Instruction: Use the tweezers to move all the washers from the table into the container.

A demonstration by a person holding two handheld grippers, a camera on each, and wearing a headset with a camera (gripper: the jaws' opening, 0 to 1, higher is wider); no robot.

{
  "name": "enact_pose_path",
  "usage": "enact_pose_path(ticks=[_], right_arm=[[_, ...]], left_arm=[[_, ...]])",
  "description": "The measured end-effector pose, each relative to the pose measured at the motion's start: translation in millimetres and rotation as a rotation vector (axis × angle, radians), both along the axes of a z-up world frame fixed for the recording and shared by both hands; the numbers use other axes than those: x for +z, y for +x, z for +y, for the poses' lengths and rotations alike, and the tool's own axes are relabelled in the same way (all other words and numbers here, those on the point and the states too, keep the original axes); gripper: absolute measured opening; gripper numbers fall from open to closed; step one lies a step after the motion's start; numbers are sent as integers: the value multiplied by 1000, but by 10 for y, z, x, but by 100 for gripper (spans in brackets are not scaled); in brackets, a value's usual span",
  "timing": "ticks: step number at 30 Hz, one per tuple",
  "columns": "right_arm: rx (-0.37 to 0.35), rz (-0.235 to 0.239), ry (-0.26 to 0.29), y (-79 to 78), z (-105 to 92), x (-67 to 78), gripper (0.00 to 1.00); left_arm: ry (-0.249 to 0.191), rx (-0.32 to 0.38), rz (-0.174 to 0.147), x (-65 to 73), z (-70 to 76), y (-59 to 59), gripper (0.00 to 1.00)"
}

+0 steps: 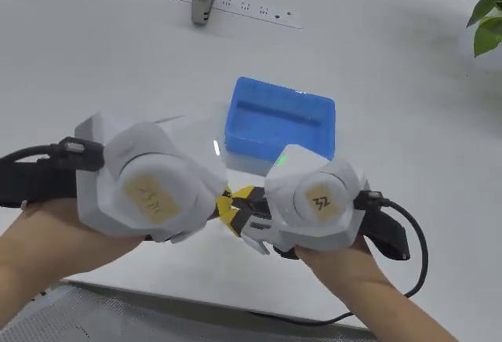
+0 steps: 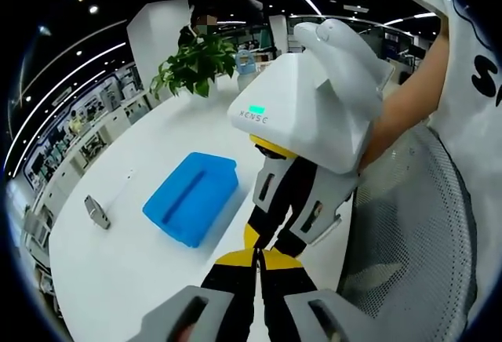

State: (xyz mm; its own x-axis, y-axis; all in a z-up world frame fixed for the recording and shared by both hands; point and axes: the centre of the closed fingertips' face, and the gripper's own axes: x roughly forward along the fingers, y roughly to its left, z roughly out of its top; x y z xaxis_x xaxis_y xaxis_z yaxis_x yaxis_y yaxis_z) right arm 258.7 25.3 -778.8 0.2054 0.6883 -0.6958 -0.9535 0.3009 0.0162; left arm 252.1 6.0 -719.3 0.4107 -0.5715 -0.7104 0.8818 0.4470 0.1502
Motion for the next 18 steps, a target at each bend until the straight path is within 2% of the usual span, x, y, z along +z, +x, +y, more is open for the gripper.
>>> enact_pose_path(ticks=[1,7,10,12,15,18], right_arm=[[22,-32,-19,0,-9,5,5],[21,-64,-13,24,-10,109,4],[15,-66,2,45,-15,183,4],[18,-76,8,57,-20,253,4],[16,-92,17,91,-40,352,4],[8,-98,26,142,-72,435,4]], left_arm=[[2,-2,-3,-3,-14,4,0],[-29,22,-39,74,-58,46,0],[-93,64,-61,182,-55,89,0],[-121,98,-60,221,-25,105,0],[-158,148,-63,253,28,127,13],[-218,206,-71,299,101,121,21]])
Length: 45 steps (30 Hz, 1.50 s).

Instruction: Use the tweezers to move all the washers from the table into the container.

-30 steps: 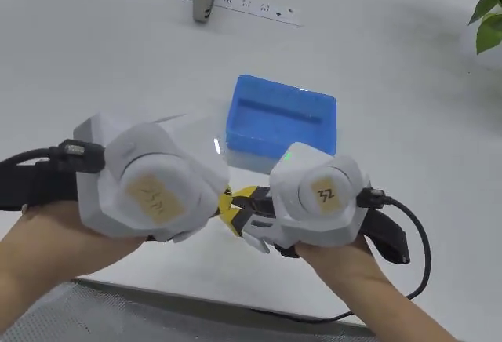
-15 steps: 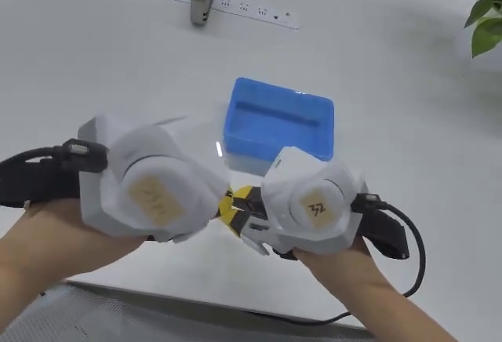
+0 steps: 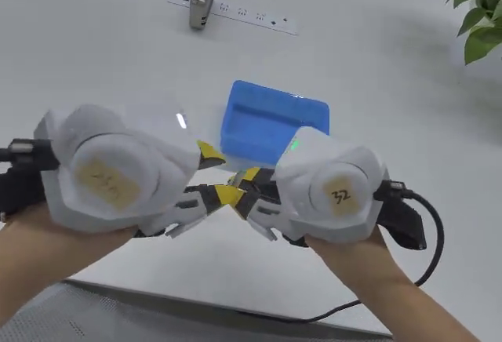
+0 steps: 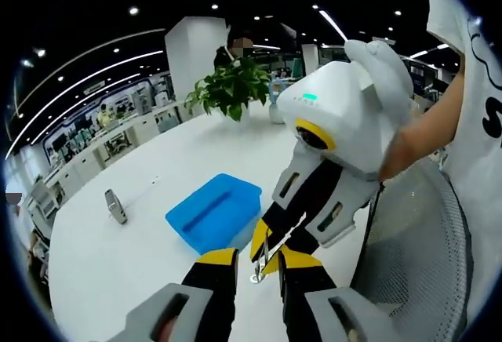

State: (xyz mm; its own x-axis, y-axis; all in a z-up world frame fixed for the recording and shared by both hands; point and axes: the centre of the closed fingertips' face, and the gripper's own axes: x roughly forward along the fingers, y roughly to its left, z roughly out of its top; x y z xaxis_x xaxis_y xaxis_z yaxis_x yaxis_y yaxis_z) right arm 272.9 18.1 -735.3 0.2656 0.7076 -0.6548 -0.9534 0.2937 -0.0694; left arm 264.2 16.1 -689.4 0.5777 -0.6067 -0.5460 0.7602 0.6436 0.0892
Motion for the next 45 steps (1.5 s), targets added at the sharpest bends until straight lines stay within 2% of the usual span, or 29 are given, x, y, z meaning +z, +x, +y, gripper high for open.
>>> enact_pose_path(ticks=[2,3,5,7,10,11,13,14,16,17,21,23,25,27,29,33,34,36,38,40,42,45], right_arm=[[-12,-7,7,59,-23,64,4],[-17,-13,8,89,-34,92,4],[-29,-30,9,182,-63,158,4],[-44,-48,12,294,-93,225,4],[-75,-53,27,462,-132,296,4],[-87,-52,33,523,-146,315,4],[-112,-63,41,632,-166,346,4],[-118,-65,43,673,-170,352,4],[-136,-60,47,770,-165,346,4],[-144,-67,47,811,-162,343,4],[-162,-65,43,959,-113,277,4],[-171,-51,42,1025,-71,206,4],[-177,-40,31,1081,-38,113,4],[-183,-32,24,1123,-16,36,4],[-183,-1,23,1125,19,-45,4],[-178,4,1,1137,41,-180,4],[-178,6,0,1138,43,-190,4],[-182,18,-1,1142,49,-222,4],[-181,25,0,1141,57,-250,4],[-177,26,-10,1147,55,-300,5],[-176,35,-14,1152,53,-344,5],[-185,41,2,1159,62,-352,5]], left_arm=[[-14,48,-7,-15,90,-10,27],[-16,95,-7,-34,158,-17,33],[-23,127,1,-73,230,-70,42],[-37,186,-12,-114,353,-75,46],[-51,259,0,-136,455,-119,57],[-53,267,-6,-124,467,-135,60],[-69,317,-41,-71,534,-144,63],[-87,339,-46,-59,553,-160,68],[-122,378,-36,-71,576,-177,79],[-125,389,-35,-83,593,-182,85],[-124,419,-34,-114,630,-191,93],[-121,439,-53,-120,652,-174,99],[-121,454,-69,-108,672,-163,99],[-151,459,-76,-84,654,-149,99],[-163,466,-89,-75,653,-138,99],[-150,483,-110,-97,691,-123,99],[-154,487,-109,-111,701,-114,99],[-146,496,-87,-143,715,-104,99],[-141,496,-99,-140,720,-99,99],[-128,481,-74,-181,692,-116,95],[-109,475,-93,-181,692,-118,92],[-104,464,-79,-210,668,-122,95]])
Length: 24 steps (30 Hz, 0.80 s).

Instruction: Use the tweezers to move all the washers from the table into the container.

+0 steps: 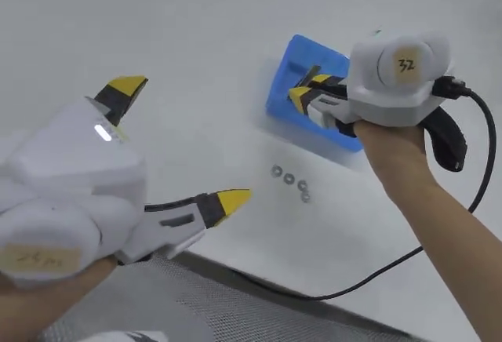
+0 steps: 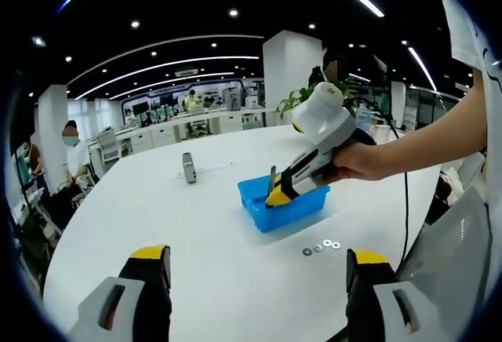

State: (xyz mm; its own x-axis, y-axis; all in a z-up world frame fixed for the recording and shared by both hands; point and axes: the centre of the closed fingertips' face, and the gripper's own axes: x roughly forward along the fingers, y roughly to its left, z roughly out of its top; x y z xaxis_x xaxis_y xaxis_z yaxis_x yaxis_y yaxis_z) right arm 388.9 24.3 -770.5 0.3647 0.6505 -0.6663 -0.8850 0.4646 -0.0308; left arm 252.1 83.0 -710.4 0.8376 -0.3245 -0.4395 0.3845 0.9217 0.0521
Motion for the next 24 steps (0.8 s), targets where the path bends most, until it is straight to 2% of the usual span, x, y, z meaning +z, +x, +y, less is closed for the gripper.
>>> enact_pose_path(ticks=[3,6,10,12,16,18,23,24], right_arm=[[-8,7,-1,15,-9,6,5],[-17,2,11,27,-21,66,5],[-34,-3,54,11,-34,231,5],[-37,-7,72,-27,-45,334,5],[-42,-30,107,-128,-76,540,5],[-44,-32,117,-193,-98,605,5],[-52,-17,112,-359,-166,626,4],[-62,10,101,-483,-227,583,4]], left_arm=[[25,-12,1,-28,-22,-2,96],[58,-16,23,-95,-17,-7,99],[58,-24,11,-86,-28,-8,99],[68,-24,17,-108,-23,-11,99],[84,-23,-1,-92,-14,-8,99],[90,-21,3,-104,-5,-8,99],[109,-24,8,-122,-3,-12,99],[116,-26,13,-136,-2,-15,99]])
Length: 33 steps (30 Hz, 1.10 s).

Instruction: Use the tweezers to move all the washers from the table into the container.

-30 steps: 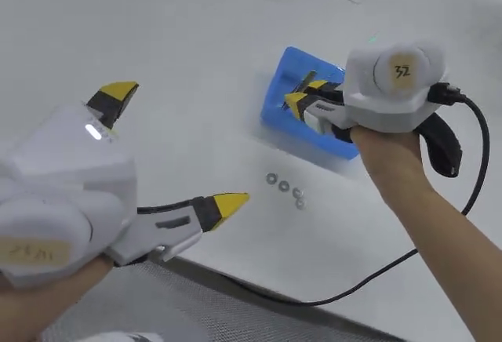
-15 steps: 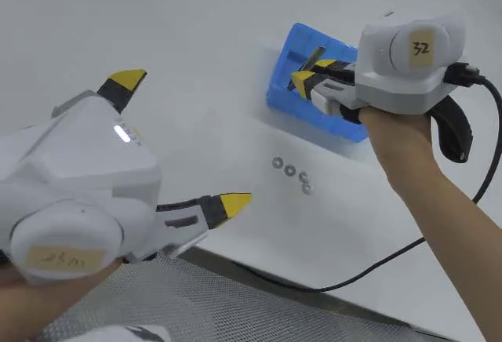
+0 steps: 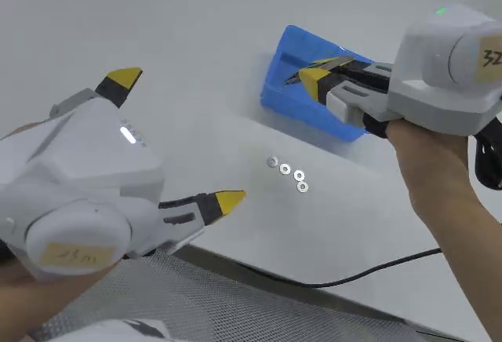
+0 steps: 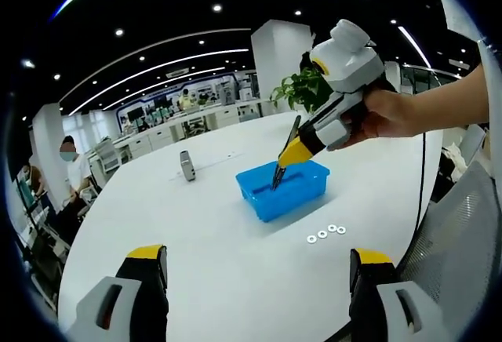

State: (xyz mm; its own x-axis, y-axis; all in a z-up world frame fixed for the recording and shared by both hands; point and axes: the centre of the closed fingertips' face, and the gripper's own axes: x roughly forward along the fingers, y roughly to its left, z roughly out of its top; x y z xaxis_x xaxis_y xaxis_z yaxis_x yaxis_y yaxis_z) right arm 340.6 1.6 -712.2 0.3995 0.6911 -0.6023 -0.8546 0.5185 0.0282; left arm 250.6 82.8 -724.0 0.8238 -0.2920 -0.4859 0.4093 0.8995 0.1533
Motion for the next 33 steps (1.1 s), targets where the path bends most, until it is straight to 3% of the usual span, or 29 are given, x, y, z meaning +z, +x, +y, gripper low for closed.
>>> enact_pose_path(ticks=[7,14,25,33], right_arm=[[17,60,-45,-237,-78,-233,4],[19,108,-96,-332,-126,-470,4],[45,128,-138,-383,-86,-628,5],[42,115,-158,-367,-99,-652,5]], left_arm=[[11,-11,4,-14,-14,-9,99],[18,-13,10,-25,-10,-12,99],[34,-17,18,-48,-8,-17,99],[41,-27,28,-74,-26,-26,99]])
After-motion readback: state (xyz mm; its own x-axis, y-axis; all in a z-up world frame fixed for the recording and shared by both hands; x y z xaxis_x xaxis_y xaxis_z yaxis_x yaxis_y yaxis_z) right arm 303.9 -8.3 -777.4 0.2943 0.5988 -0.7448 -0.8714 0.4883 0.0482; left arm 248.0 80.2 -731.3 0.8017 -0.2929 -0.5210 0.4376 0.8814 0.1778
